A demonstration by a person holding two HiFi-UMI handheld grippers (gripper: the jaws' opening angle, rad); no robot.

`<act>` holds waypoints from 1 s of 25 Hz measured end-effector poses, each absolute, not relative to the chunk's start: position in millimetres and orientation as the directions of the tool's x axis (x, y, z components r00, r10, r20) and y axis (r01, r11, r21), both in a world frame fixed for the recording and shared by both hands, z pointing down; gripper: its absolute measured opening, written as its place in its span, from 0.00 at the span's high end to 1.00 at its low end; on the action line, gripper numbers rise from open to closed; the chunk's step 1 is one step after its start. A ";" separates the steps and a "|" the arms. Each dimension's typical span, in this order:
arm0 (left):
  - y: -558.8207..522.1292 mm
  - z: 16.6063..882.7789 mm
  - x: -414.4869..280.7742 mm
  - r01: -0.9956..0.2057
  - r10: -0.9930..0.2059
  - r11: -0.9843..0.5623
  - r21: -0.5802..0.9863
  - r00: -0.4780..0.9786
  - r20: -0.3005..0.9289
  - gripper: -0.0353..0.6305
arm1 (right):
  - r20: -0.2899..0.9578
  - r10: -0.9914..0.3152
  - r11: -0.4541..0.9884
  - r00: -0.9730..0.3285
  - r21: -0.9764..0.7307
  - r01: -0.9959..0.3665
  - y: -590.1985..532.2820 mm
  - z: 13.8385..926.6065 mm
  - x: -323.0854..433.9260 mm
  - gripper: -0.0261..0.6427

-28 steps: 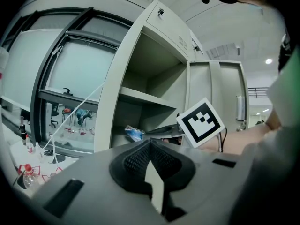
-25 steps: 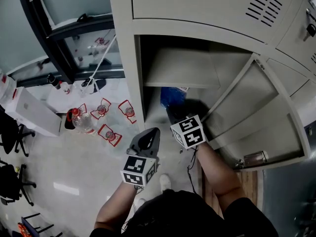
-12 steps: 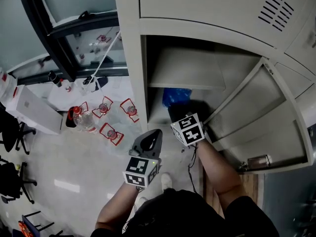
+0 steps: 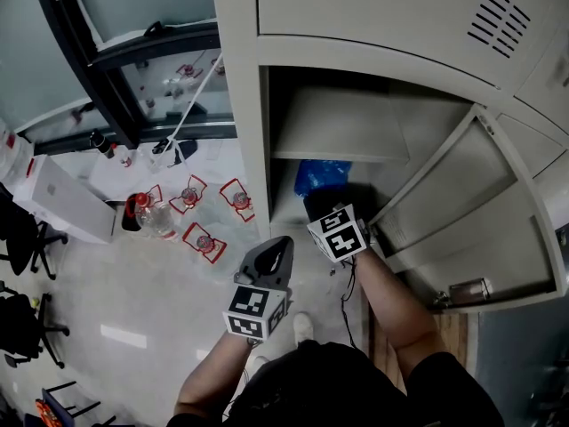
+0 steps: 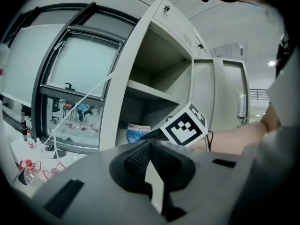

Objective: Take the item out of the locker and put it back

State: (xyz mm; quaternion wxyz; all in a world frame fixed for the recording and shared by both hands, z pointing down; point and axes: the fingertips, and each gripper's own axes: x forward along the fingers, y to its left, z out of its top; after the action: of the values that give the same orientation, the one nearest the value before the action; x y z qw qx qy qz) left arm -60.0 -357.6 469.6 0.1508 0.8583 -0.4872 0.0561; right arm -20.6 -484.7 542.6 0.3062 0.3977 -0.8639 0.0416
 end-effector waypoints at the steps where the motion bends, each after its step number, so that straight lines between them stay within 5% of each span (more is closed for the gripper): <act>1: -356.6 469.9 -60.5 -0.853 -0.819 -0.480 0.205 0.519 0.244 0.94 | 0.561 -0.661 0.684 -0.498 0.178 -0.707 -483.9 543.4 -22.2 0.88; 12: -340.4 464.6 -68.5 -0.852 -0.815 -0.486 0.195 0.522 0.250 0.94 | 0.532 -0.687 0.667 -0.495 0.190 -0.721 -473.8 535.4 -21.4 0.79; 15: -332.4 461.2 -71.1 -0.852 -0.816 -0.489 0.188 0.523 0.247 0.94 | 0.509 -0.710 0.643 -0.486 0.189 -0.742 -467.2 527.2 -18.5 0.82; 18: -323.2 458.1 -72.8 -0.850 -0.814 -0.494 0.182 0.526 0.245 0.94 | 0.482 -0.735 0.616 -0.477 0.180 -0.767 -458.1 517.7 -14.8 0.95; 25: -292.5 446.5 -81.2 -0.845 -0.812 -0.509 0.166 0.535 0.234 0.94 | 0.438 -0.739 0.604 -0.512 0.092 -0.792 -415.3 494.6 -20.4 0.96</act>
State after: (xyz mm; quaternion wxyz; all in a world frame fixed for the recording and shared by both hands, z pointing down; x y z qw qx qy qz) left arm -81.2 -292.5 446.5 0.1304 0.8663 -0.4780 0.0631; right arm -20.4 -415.3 494.6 0.2218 0.4411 -0.8675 0.0599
